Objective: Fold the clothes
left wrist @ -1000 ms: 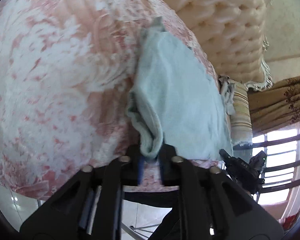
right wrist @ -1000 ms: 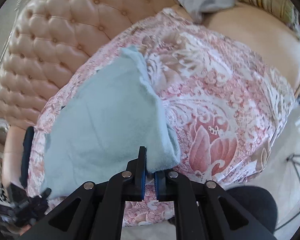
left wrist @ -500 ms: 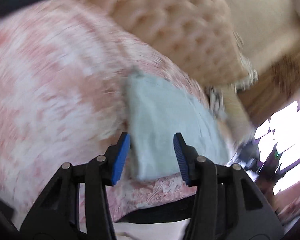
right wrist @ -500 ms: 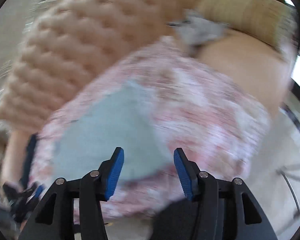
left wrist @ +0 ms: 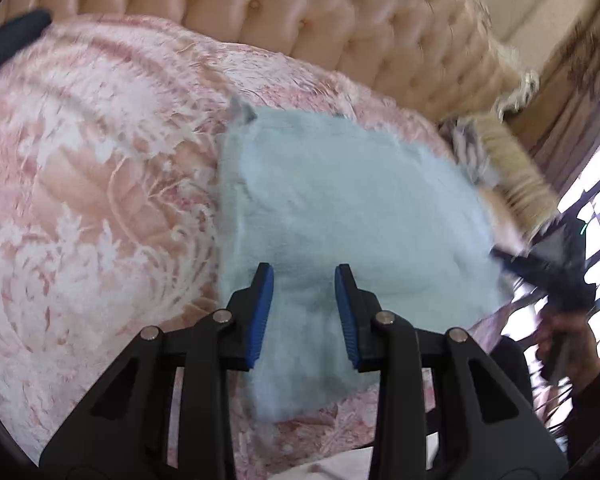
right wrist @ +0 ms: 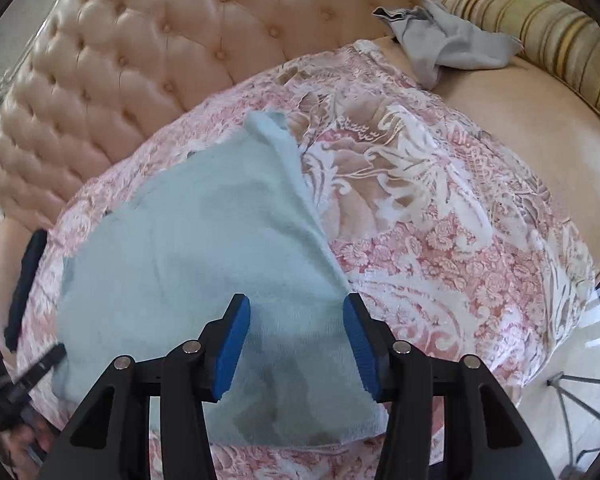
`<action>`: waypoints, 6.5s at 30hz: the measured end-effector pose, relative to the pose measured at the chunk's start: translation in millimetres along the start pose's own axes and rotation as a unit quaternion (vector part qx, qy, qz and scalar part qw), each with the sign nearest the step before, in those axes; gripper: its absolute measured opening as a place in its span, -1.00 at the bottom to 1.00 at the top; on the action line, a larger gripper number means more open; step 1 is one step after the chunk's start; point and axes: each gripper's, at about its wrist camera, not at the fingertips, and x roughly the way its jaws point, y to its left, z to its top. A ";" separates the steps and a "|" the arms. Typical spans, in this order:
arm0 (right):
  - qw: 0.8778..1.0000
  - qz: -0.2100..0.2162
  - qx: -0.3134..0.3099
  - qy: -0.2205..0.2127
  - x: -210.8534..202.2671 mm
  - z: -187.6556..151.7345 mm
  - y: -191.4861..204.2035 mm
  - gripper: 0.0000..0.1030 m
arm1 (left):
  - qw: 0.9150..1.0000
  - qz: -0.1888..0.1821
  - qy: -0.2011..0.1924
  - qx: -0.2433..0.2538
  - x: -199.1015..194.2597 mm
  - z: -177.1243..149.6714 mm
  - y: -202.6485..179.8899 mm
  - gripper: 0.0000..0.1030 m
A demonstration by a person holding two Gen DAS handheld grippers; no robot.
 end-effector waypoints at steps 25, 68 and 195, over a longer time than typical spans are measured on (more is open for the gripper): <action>0.989 -0.033 -0.139 -0.027 22.8 74.4 32.9 -0.94 | 0.997 0.057 -0.005 0.051 45.2 94.5 2.8 -0.89; 0.994 0.000 -0.103 -0.022 51.0 98.3 13.5 -0.21 | 1.000 -0.012 0.011 0.020 43.2 38.3 -15.5 -0.21; 0.997 -0.037 -0.061 -0.041 -35.4 -24.9 14.2 0.55 | 0.998 0.024 0.010 0.065 7.2 -29.7 -66.2 -0.30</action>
